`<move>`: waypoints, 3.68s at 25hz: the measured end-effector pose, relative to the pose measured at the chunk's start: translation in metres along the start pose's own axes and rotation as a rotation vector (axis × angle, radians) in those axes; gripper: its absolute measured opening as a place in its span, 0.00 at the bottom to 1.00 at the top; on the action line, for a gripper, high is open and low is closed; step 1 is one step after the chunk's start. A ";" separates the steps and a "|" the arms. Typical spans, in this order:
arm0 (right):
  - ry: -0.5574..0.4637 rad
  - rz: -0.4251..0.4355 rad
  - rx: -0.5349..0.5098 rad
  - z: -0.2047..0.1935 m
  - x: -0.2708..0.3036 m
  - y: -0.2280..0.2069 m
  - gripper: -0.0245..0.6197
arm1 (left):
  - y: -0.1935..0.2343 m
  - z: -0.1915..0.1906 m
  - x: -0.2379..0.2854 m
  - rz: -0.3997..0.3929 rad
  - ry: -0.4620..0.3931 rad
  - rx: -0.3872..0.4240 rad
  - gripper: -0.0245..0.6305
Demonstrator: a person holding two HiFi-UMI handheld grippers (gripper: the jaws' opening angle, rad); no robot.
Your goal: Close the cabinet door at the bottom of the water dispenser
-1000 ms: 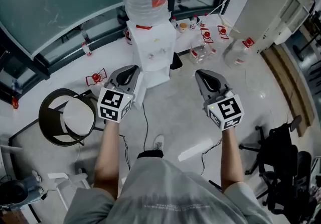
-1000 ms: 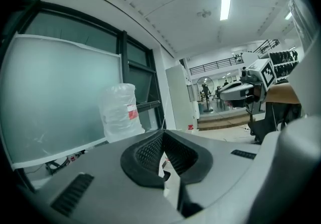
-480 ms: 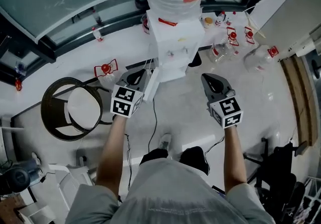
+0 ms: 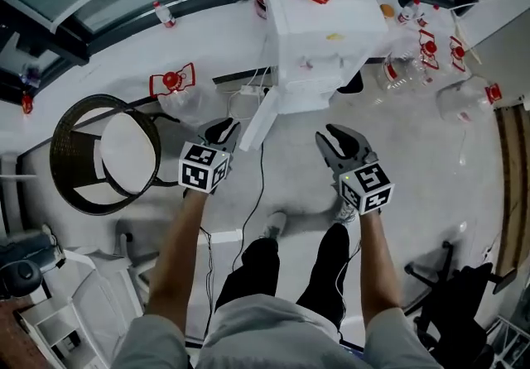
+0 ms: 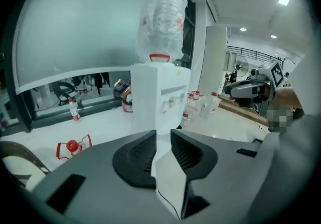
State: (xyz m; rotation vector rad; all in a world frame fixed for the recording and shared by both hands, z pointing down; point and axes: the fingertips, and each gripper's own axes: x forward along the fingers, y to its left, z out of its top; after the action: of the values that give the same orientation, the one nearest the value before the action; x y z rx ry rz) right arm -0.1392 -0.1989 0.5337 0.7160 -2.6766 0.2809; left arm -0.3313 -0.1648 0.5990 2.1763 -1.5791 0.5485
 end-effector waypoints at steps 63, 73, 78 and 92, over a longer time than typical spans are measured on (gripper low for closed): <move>0.326 -0.059 0.219 -0.329 -0.067 -0.296 0.28 | -0.207 -0.244 0.340 0.294 0.208 -0.744 0.35; 0.314 -0.026 0.221 -0.321 -0.066 -0.365 0.28 | -0.217 -0.197 0.416 0.343 0.189 -0.789 0.40; 0.289 -0.017 0.219 -0.313 -0.054 -0.402 0.28 | -0.215 -0.170 0.458 0.346 0.150 -0.780 0.36; 0.339 0.001 0.206 -0.344 -0.054 -0.460 0.28 | -0.182 -0.126 0.551 0.393 0.111 -0.747 0.29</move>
State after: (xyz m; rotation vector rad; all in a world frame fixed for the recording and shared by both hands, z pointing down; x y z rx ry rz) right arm 0.2394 -0.4717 0.8731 0.6591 -2.3476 0.6258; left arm -0.0098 -0.4867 0.9806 1.2788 -1.7821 0.1323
